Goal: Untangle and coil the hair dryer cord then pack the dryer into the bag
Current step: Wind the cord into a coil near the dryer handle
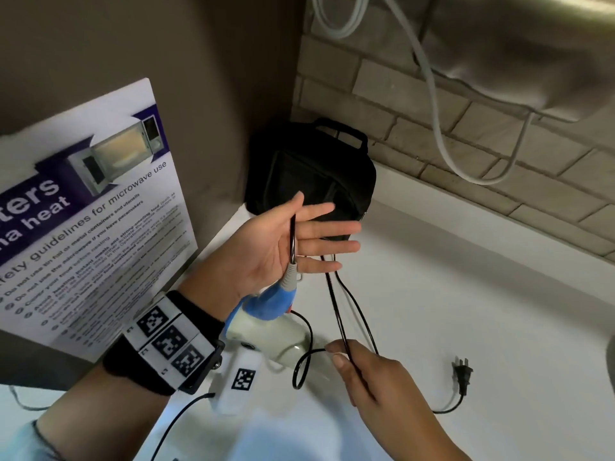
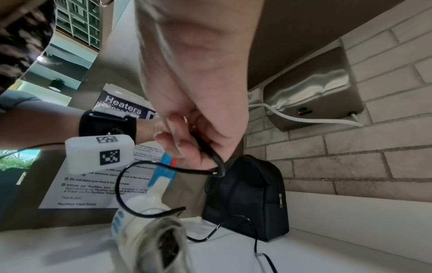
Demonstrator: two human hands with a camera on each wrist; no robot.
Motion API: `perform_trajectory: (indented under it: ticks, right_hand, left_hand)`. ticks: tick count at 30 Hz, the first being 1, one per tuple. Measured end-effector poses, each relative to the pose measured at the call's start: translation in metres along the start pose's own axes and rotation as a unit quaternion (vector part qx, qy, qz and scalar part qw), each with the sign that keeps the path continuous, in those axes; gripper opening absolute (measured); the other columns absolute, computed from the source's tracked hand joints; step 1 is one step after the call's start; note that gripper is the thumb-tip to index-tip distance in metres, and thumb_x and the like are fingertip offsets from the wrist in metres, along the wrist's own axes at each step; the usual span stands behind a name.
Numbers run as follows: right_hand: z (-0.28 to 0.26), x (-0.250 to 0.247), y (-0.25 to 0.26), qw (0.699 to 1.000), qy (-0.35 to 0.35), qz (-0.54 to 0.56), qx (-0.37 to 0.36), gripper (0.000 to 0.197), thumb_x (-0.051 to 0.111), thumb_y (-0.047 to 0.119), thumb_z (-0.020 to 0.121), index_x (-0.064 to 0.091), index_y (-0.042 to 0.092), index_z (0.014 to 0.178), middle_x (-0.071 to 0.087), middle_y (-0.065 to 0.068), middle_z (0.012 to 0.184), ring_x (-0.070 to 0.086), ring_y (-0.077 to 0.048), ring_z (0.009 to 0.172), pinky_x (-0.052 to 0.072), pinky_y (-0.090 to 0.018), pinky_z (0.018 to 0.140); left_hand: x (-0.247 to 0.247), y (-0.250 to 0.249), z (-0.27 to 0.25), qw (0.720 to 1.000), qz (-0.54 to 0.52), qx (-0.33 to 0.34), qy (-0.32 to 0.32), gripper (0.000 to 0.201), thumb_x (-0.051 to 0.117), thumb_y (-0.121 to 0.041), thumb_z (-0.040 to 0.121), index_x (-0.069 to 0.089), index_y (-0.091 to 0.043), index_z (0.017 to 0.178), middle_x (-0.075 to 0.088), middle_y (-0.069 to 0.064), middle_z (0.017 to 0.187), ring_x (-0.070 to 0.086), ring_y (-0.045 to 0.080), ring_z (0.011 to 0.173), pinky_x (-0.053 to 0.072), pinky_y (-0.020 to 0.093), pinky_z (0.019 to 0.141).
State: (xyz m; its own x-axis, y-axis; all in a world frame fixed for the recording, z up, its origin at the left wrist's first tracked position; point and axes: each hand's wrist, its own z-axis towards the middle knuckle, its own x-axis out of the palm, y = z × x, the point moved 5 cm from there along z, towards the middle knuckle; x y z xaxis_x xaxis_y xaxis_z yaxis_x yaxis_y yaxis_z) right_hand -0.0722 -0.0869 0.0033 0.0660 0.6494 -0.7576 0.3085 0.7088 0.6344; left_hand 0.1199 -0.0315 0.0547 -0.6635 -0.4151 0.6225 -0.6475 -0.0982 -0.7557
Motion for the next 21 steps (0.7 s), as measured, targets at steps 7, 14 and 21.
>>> perform_trajectory:
  ticks: [7, 14, 21]
  right_hand:
    - [-0.008, -0.014, 0.014, 0.998, -0.03, -0.05, -0.009, 0.061, -0.002, 0.084, 0.071, 0.024, 0.051, 0.116, 0.048, 0.048, 0.08, 0.05, -0.002, 0.063, 0.045, -0.017, 0.067]
    - [-0.023, -0.047, 0.044, 0.976, -0.164, -0.116, -0.087, 0.035, 0.029, 0.055, 0.096, 0.06, 0.04, 0.098, 0.067, 0.02, 0.075, 0.057, -0.001, 0.061, 0.043, -0.007, 0.053]
    - [-0.02, -0.11, 0.063, 0.945, -0.275, -0.118, -0.132, 0.023, 0.052, 0.042, 0.089, 0.069, 0.027, 0.092, 0.065, 0.005, 0.072, 0.06, -0.012, 0.061, 0.043, -0.019, 0.06]
  left_hand:
    - [-0.005, -0.002, 0.003, 0.999, -0.022, 0.028, 0.021, 0.055, 0.039, -0.026, 0.085, 0.051, 0.002, 0.131, 0.054, 0.012, 0.139, 0.047, 0.027, 0.132, 0.023, 0.049, 0.116]
    - [0.0, -0.007, 0.005, 0.998, 0.045, 0.034, 0.002, 0.046, 0.034, -0.036, 0.093, 0.074, -0.016, 0.103, 0.06, 0.007, 0.134, 0.05, 0.025, 0.13, 0.02, 0.06, 0.113]
    - [0.01, -0.007, 0.001, 0.991, 0.126, 0.051, 0.002, 0.042, 0.027, -0.021, 0.102, 0.045, -0.007, 0.137, 0.06, 0.02, 0.13, 0.062, 0.031, 0.116, 0.036, 0.049, 0.104]
